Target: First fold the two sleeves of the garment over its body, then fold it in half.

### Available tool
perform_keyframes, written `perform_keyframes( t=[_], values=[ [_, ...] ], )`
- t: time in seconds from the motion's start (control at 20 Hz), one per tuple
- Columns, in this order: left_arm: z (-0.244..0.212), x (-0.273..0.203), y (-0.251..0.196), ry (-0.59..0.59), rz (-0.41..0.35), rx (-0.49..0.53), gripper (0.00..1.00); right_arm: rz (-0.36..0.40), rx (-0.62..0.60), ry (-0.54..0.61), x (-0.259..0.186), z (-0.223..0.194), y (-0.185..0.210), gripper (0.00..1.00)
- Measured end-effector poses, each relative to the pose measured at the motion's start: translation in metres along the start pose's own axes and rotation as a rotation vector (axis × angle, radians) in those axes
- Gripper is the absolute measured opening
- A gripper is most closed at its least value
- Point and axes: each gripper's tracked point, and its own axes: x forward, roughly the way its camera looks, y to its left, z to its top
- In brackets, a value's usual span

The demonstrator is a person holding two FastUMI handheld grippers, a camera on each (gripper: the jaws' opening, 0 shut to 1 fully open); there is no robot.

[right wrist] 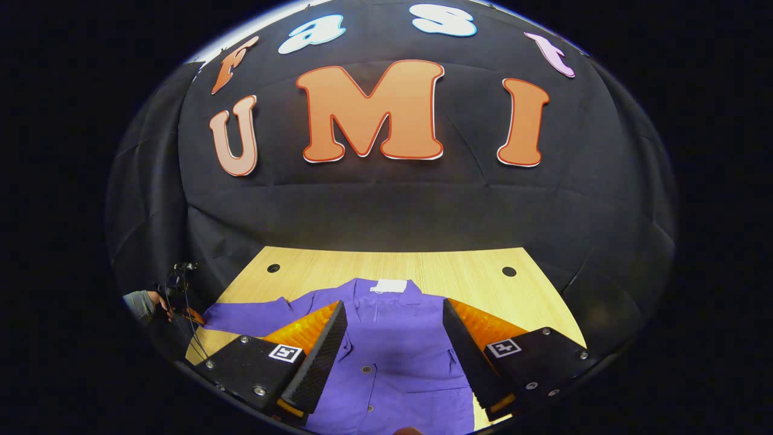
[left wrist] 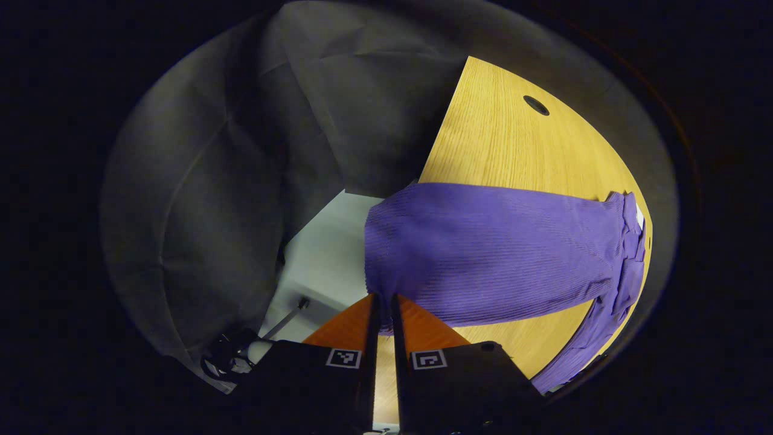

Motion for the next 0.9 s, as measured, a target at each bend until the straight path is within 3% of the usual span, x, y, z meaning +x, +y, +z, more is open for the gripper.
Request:
perform_keyframes(
  t=[0.05,0.1,0.15,0.9],
  values=[
    [0.003,-0.002,-0.005,-0.015,0.005,0.001,0.16,-0.001,-0.003,-0.003,-0.001,-0.001,-0.004,0.95],
    [0.004,-0.008,-0.012,-0.024,-0.006,0.013,0.08,-0.007,-0.006,-0.006,-0.001,-0.001,-0.012,0.95],
    [0.009,-0.017,-0.019,-0.044,-0.009,0.024,0.07,-0.009,-0.005,-0.012,-0.002,0.0,-0.018,0.95],
    [0.014,-0.173,-0.259,-0.238,-0.246,0.371,0.07,-0.055,-0.027,-0.161,-0.023,0.006,-0.085,0.95]
  ],
)
